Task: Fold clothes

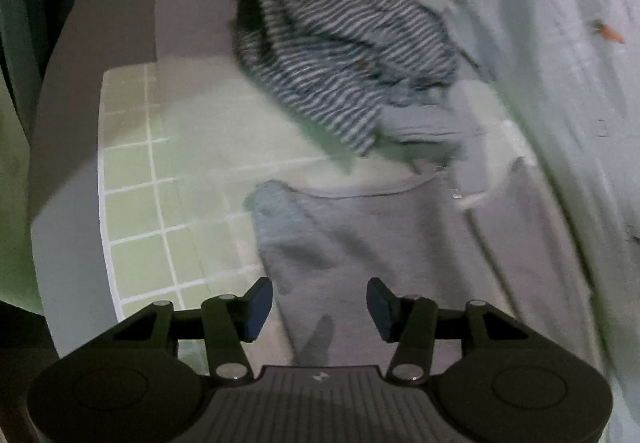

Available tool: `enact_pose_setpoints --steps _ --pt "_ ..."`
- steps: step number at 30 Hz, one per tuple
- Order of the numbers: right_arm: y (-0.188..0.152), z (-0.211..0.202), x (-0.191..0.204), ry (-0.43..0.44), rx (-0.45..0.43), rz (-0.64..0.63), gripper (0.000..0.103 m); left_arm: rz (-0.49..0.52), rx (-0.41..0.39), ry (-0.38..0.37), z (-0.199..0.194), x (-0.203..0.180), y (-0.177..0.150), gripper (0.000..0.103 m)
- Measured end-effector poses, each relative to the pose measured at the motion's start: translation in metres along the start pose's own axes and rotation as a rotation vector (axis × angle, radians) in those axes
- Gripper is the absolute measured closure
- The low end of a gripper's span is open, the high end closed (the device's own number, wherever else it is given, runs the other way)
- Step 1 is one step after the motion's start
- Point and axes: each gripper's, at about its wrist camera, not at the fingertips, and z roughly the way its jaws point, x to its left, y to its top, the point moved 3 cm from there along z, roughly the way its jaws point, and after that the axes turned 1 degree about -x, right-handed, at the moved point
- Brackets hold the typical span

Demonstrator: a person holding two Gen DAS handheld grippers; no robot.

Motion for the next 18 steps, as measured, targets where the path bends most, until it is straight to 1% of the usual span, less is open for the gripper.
enact_pose_setpoints --steps 1,4,9,12,14,15,16,17,18 --pt "0.0 0.0 0.0 -0.001 0.001 0.003 0.0 0.009 -0.004 0.014 0.007 0.002 0.002 0.038" --pt "0.003 0.002 0.0 -0.006 0.012 0.002 0.0 0.054 -0.044 0.057 0.021 0.003 0.013 0.036" --pt "0.007 0.007 -0.001 -0.03 0.012 0.024 0.0 0.081 -0.063 0.065 0.031 -0.002 0.02 0.036" --pt "0.008 0.01 0.001 -0.054 0.02 0.016 0.0 0.104 -0.077 0.078 0.036 -0.007 0.02 0.038" --pt "0.008 0.012 0.003 -0.07 0.028 0.005 0.0 0.123 -0.093 0.103 0.037 -0.009 0.019 0.047" --pt "0.008 0.013 0.004 -0.08 0.03 -0.002 0.001 0.135 -0.1 0.122 0.038 -0.01 0.02 0.059" --pt "0.008 0.014 0.005 -0.089 0.032 -0.012 0.002 0.146 -0.105 0.138 0.038 -0.01 0.02 0.076" --pt "0.009 0.015 0.006 -0.102 0.03 -0.025 0.012 0.148 -0.105 0.14 0.039 -0.009 0.021 0.086" --pt "0.01 0.015 0.008 -0.112 0.027 -0.043 0.031 0.144 -0.101 0.134 0.039 -0.006 0.023 0.096"
